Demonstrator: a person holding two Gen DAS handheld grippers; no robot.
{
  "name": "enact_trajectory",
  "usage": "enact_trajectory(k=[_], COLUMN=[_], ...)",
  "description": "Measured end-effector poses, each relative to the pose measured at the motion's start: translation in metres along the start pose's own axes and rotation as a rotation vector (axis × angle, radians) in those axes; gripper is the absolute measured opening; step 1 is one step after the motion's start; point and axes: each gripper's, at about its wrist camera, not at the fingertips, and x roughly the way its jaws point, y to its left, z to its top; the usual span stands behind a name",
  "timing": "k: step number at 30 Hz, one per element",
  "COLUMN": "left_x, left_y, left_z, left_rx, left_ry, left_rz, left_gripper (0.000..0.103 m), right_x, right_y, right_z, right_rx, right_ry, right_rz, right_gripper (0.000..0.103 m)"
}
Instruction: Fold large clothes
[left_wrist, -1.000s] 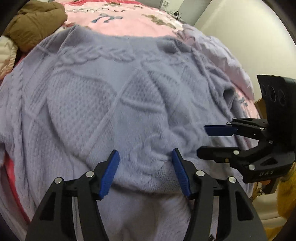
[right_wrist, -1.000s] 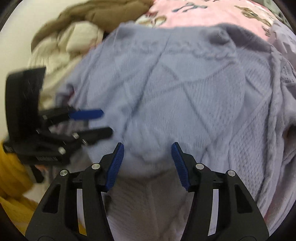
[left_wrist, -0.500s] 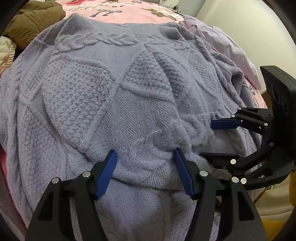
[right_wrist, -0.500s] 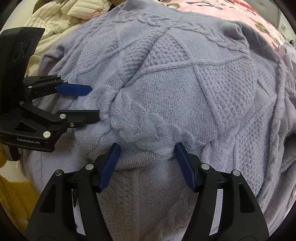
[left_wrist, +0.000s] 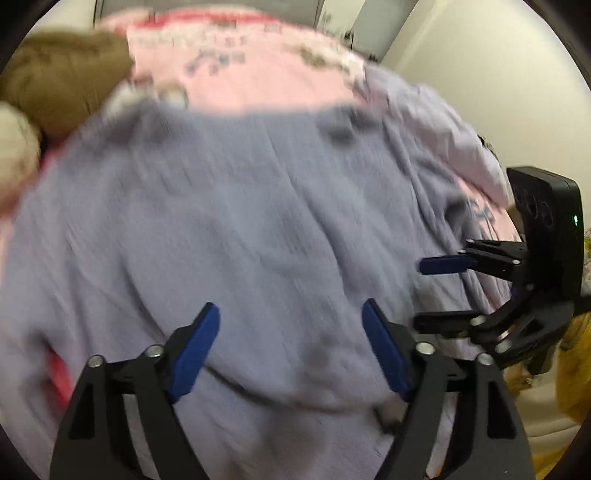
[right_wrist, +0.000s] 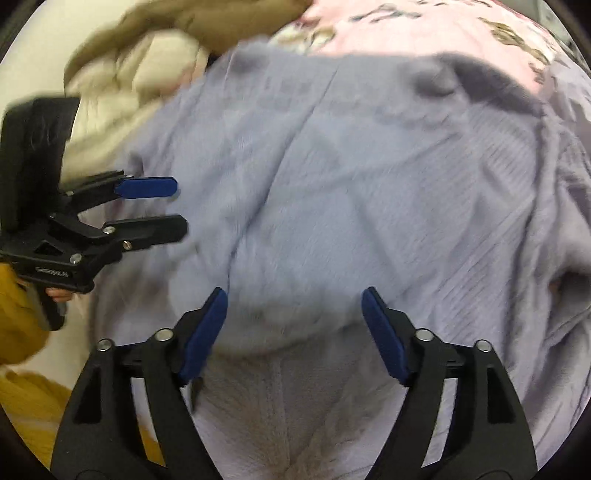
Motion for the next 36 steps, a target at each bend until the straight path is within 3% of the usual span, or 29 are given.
enact_trajectory(k=[2, 6, 8, 13, 15, 17, 18, 20, 21, 22, 24, 27, 29, 33, 36], left_x=[-0.005, 0.007, 0.019, 0.047, 0.057, 0.071, 0.079, 0.081, 0.076, 0.071, 0.058, 0.044, 0.042, 0.058, 0.079], left_y=[0.015, 0.065, 0.084, 0.101, 0.101, 0.1, 0.1, 0.095, 0.093, 0.092, 0.095, 0.103, 0.111, 0.12, 0.125], left_z=[0.021, 0.067, 0.087, 0.116, 0.12, 0.12, 0.118, 0.114, 0.114, 0.114, 0.122, 0.14, 0.155, 0.185, 0.19], left_rx=[0.01, -0.046, -0.08, -0.083, -0.087, -0.083, -0.079, -0.06, -0.052, -0.055, -0.086, -0.102, -0.106, -0.094, -0.086], left_ry=[-0.038, -0.084, -0.086, -0.039, -0.015, 0.036, 0.063, 0.047, 0.013, -0.018, -0.087, -0.167, -0.182, -0.144, -0.09], left_rz=[0.021, 0.104, 0.102, 0.085, 0.087, 0.125, 0.127, 0.138, 0.144, 0.132, 0.121, 0.133, 0.135, 0.151, 0.175], left_gripper=[0.083, 0.083, 0.083, 0.083, 0.072, 0.048, 0.043, 0.029, 0.024, 0.017, 0.015, 0.014, 0.014, 0.014, 0.014], right_x=[-0.013, -0.016, -0.01, 0.029, 0.048, 0.067, 0.069, 0.066, 0.063, 0.058, 0.043, 0.015, 0.008, 0.032, 0.054], right_y=[-0.017, -0.048, -0.063, -0.092, -0.101, -0.102, -0.101, -0.097, -0.094, -0.091, -0.088, -0.092, -0.094, -0.103, -0.111], right_z=[0.023, 0.077, 0.105, 0.149, 0.152, 0.152, 0.151, 0.148, 0.147, 0.148, 0.152, 0.172, 0.19, 0.224, 0.231], right_rx=[0.039, 0.095, 0.124, 0.148, 0.15, 0.152, 0.146, 0.12, 0.1, 0.072, 0.032, 0.046, 0.044, 0.016, 0.022], right_ry=[-0.067, -0.173, -0.218, -0.15, -0.059, 0.012, 0.015, -0.017, -0.032, -0.045, -0.097, -0.208, -0.24, -0.144, -0.085], right_rz=[0.036, -0.053, -0.058, -0.059, -0.052, -0.033, -0.03, -0.022, -0.025, -0.034, -0.038, -0.015, -0.025, -0.113, -0.15], right_gripper=[0.078, 0.079, 0.079, 0.072, 0.072, 0.066, 0.045, 0.035, 0.024, 0.02, 0.014, 0.014, 0.013, 0.013, 0.013])
